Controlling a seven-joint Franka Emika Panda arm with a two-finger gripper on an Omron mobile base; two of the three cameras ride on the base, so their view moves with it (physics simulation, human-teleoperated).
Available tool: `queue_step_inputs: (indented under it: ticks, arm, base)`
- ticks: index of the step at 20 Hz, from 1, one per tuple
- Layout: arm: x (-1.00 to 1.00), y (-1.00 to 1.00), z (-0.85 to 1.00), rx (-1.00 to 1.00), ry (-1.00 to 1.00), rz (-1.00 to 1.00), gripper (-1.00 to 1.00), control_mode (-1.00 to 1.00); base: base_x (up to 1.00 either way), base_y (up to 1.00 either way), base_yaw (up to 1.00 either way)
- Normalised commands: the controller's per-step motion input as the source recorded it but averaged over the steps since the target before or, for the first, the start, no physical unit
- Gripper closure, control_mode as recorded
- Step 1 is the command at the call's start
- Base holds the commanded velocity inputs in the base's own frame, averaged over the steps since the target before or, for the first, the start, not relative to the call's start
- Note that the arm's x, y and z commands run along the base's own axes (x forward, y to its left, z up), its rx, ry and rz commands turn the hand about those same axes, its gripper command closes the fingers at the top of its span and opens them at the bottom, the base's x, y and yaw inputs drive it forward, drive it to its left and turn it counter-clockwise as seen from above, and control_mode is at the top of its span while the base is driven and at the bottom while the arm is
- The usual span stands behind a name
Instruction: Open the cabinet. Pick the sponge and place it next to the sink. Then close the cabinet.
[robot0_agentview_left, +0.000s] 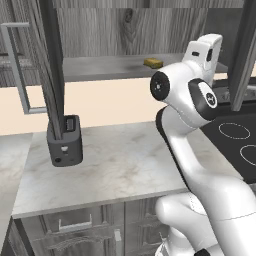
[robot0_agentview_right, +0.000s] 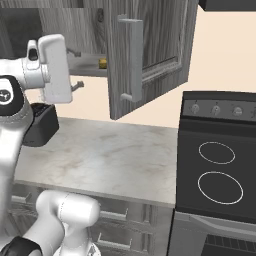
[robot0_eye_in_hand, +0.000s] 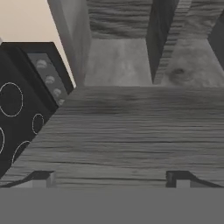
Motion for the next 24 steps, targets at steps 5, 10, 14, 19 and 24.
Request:
queue_step_inputs:
  ticks: [5, 10, 14, 19, 24]
  arm:
    - [0.21, -0.25, 0.00, -0.10, 0.15, 0.00, -1.00, -1.00]
    - [0.00, -0.27, 0.00, 0.00, 0.12, -0.02, -1.00, -1.00]
    - [0.00, -0.37, 0.00, 0.00, 0.15, -0.08, -1.00, -1.00]
    - [0.00, -0.32, 0.00, 0.00, 0.10, -0.07, -1.00, -1.00]
    - [0.00, -0.41, 0.00, -0.01, 0.08, -0.07, -1.00, -1.00]
  base:
    - [0.00, 0.00, 0.00]
    - [0.00, 0.00, 0.00]
    - [0.00, 0.00, 0.00]
    - [0.00, 0.00, 0.00]
    - [0.00, 0.00, 0.00]
